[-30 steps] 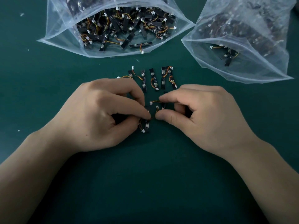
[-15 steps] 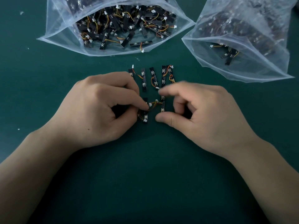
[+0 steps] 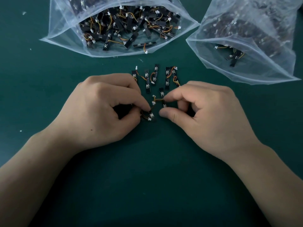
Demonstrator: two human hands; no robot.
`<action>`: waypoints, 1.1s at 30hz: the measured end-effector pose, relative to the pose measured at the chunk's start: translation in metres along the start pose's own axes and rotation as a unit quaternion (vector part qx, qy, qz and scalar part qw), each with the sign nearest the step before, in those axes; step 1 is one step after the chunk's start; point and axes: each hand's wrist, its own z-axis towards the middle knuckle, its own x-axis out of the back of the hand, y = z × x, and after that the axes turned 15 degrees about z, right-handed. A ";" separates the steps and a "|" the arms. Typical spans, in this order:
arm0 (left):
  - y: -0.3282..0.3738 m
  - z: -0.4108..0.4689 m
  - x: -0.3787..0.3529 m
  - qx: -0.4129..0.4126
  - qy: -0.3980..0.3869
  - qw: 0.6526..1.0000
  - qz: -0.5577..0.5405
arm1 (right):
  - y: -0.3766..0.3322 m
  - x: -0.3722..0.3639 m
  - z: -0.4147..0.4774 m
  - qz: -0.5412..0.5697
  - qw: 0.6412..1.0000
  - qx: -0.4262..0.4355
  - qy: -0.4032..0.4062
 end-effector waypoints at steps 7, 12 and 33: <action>0.001 0.000 0.000 0.001 -0.003 1.000 0.003 | -0.003 0.002 0.000 -0.001 1.000 0.006 -0.017; 0.000 0.000 0.000 -0.007 -0.004 1.000 0.004 | -0.004 0.002 -0.002 -0.010 1.000 0.009 -0.017; 0.012 -0.002 0.009 0.109 0.054 0.990 0.077 | -0.006 0.002 -0.003 -0.029 0.999 -0.005 -0.020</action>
